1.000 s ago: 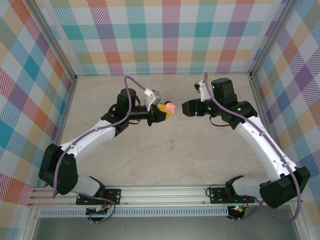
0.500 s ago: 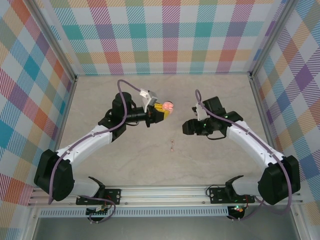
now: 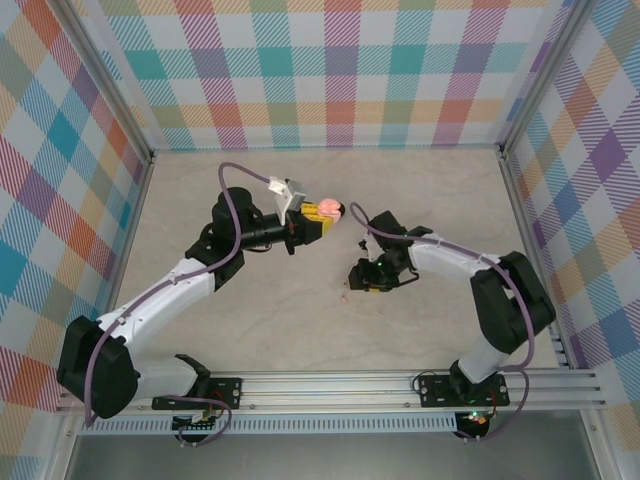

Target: Insert the wireless bluetooth earbuds into the charging case

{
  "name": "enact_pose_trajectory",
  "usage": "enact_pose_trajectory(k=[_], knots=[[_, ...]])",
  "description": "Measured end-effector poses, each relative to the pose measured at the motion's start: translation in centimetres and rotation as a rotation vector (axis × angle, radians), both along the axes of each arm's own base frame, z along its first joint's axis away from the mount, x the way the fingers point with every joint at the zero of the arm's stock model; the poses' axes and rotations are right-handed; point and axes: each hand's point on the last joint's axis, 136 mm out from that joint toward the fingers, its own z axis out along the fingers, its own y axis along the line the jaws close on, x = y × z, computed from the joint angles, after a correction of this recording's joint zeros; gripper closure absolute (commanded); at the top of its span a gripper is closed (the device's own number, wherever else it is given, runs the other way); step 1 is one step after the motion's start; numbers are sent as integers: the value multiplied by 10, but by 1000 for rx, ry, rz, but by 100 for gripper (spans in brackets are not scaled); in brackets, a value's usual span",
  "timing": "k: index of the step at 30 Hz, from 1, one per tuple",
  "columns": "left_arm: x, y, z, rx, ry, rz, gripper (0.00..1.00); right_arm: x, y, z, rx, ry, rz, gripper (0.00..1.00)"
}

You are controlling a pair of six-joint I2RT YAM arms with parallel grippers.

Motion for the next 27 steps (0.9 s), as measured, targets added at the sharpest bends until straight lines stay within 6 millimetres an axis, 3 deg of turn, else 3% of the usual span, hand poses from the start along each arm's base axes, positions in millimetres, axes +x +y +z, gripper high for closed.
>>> enact_pose_trajectory(k=[14,22,27], knots=[[-9,10,-3,18,4,26,89,38,26,-13,-82,-64,-6,63],[-8,11,-4,23,-4,35,89,40,29,-28,-145,-46,10,64],[-8,11,-4,24,-4,34,89,41,19,-30,-204,-52,5,69]])
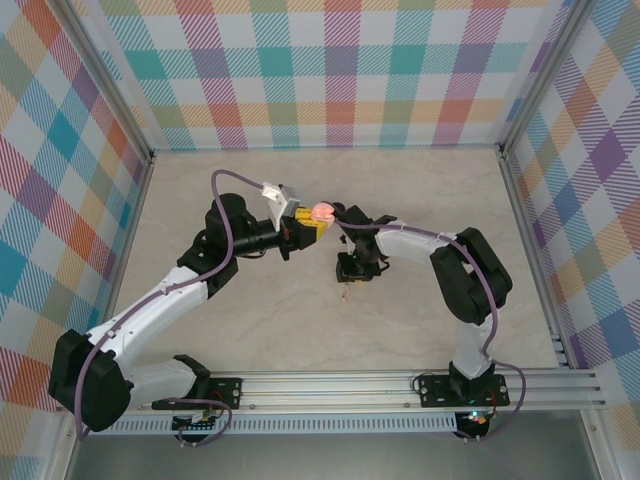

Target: Insert the wireless bluetooth earbuds into the charging case

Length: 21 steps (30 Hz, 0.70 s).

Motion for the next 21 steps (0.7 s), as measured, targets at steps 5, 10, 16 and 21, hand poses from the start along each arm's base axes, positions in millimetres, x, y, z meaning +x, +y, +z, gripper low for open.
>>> enact_pose_trajectory(k=[5,10,16,21], knots=[[0,0,0,0,0,0,88,1,-13,-2,-69,-13,-12,71],[0,0,0,0,0,0,88,2,-21,-2,-108,-21,-19,70],[0,0,0,0,0,0,88,0,-30,2,-135,-19,-24,61],[0,0,0,0,0,-1,88,-1,-25,16,-88,-24,-14,54]])
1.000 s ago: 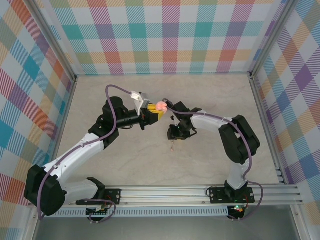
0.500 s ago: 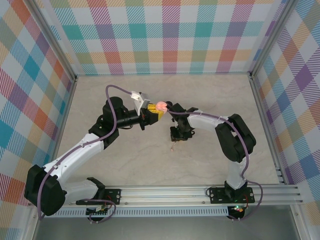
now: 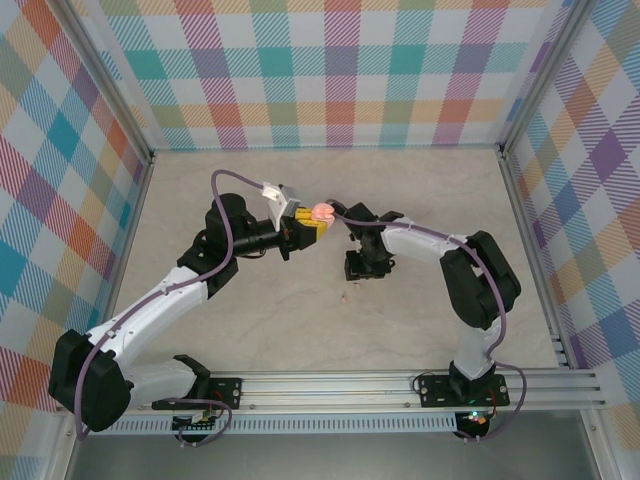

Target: Insert the wireless bluetooth earbuds into the charging case

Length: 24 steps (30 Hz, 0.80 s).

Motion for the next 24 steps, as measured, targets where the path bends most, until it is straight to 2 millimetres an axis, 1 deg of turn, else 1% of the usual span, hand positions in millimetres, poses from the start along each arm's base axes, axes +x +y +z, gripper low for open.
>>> enact_pose_trajectory(k=[2,7,10,15,24], knots=[[0,0,0,0,0,0,88,-2,4,2,22,9,4,55],[0,0,-1,1,2,0,88,-9,11,4,57,39,28,66],[0,0,-1,2,4,0,88,-15,15,4,67,57,45,70],[0,0,-2,5,8,0,88,-22,20,5,81,75,73,74],[-1,0,-6,14,22,0,88,-26,24,5,96,90,83,79]])
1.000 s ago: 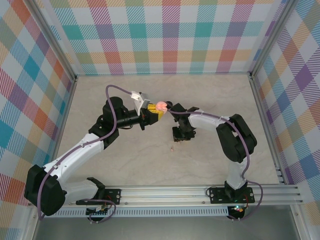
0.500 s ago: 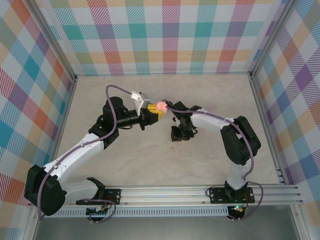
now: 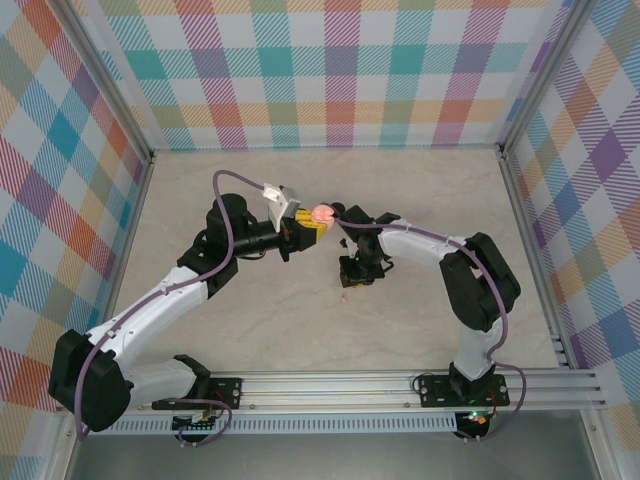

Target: Insert the wireless bluetooth earbuds into the charging case

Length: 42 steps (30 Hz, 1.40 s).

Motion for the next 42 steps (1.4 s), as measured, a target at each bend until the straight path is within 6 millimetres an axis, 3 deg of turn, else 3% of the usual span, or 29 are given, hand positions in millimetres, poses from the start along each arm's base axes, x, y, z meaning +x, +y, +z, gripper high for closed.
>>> enact_pose_trajectory(k=[14,21,35,38,42], knots=[[0,0,0,1,2,0,88,-2,-11,-16,-72,22,-5,81],[0,0,0,1,2,0,88,-1,-28,-25,-172,17,-10,81],[0,0,-3,7,11,0,88,23,-49,-10,-287,-66,-6,81],[-1,0,-5,12,20,0,88,26,-49,-8,-281,-70,-12,77],[-1,1,-5,14,21,0,88,23,-43,-3,-236,-54,-29,57]])
